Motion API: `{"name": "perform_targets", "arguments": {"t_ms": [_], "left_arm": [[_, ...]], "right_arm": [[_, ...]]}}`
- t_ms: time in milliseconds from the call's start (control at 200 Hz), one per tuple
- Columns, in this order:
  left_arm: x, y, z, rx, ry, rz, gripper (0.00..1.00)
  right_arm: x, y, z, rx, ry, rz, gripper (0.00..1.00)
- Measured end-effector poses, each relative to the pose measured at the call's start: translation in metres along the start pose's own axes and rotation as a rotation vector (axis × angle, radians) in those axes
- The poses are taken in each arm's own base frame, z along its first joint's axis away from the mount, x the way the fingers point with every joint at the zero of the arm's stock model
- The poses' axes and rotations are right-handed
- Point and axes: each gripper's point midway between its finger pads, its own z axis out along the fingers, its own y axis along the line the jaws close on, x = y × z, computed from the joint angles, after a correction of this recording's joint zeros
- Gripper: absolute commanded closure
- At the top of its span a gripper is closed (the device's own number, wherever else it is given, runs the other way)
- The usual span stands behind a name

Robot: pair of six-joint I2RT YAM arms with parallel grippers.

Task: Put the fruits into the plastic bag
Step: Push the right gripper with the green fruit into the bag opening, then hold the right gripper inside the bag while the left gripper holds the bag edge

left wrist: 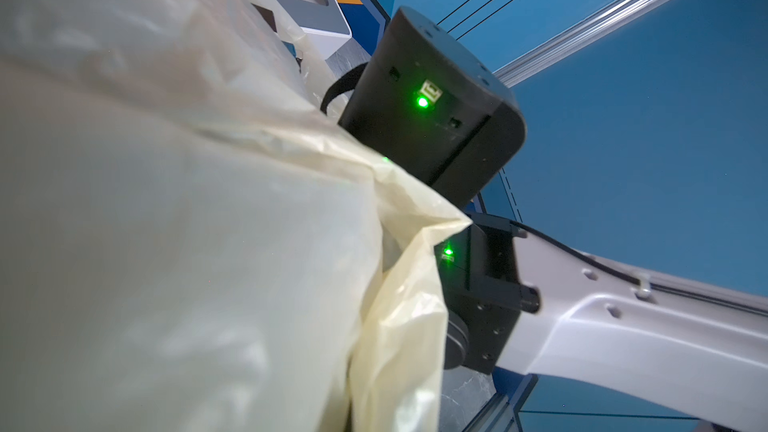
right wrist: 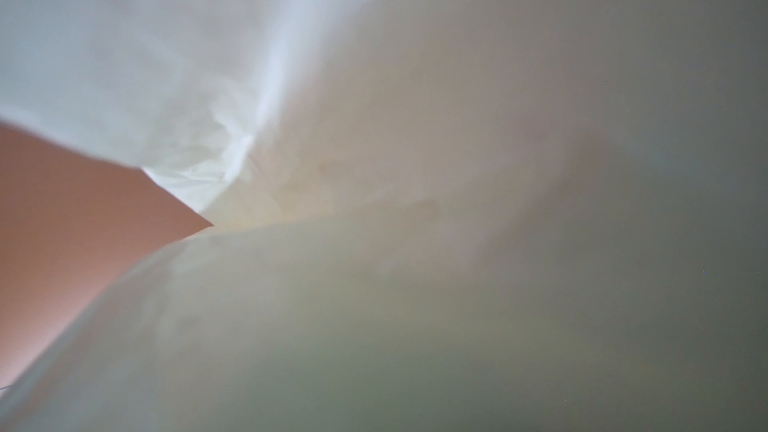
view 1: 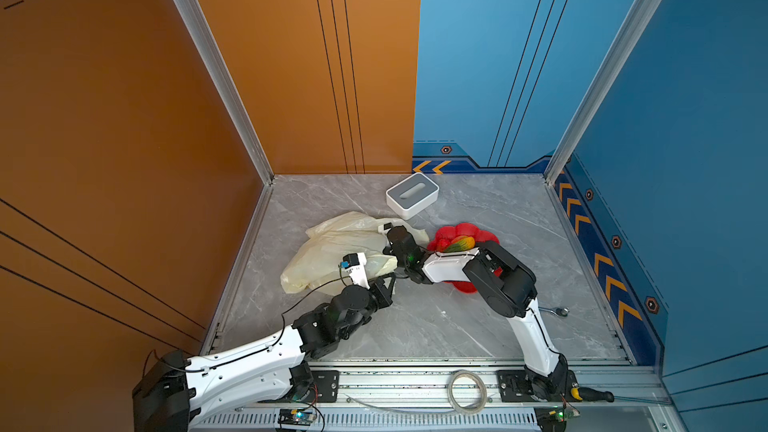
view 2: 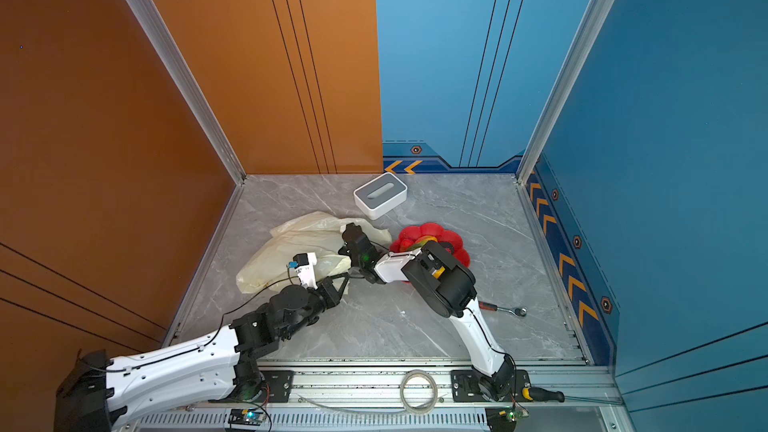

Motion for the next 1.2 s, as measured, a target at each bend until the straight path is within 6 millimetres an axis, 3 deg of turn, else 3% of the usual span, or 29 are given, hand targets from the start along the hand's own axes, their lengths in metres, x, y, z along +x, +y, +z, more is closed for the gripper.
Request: {"name": "perform_targets", "arguments": {"t_ms": [110, 325, 656, 841, 1202], "left_arm": [[0.002, 0.004, 0.0, -0.005, 0.003, 0.001, 1.0], [0.007, 0.014, 0.0, -0.021, 0.01, -0.008, 1.0], [0.005, 0.019, -0.006, -0.009, -0.003, -0.034, 1.0], [0.003, 0.018, -0.007, -0.003, -0.007, -0.04, 1.0], [0.002, 0.018, -0.007, -0.005, -0.01, -0.042, 1.0]], "right_arm": [[0.001, -0.005, 0.005, 0.007, 0.009, 0.002, 0.54], [0.005, -0.033, 0.012, 0.066, 0.024, 0.029, 0.52], [0.004, -0.033, 0.013, 0.066, 0.024, 0.03, 0.42], [0.004, -0.031, 0.013, 0.062, 0.024, 0.03, 0.26], [0.002, -0.024, 0.014, 0.045, 0.023, 0.024, 0.16]]}}
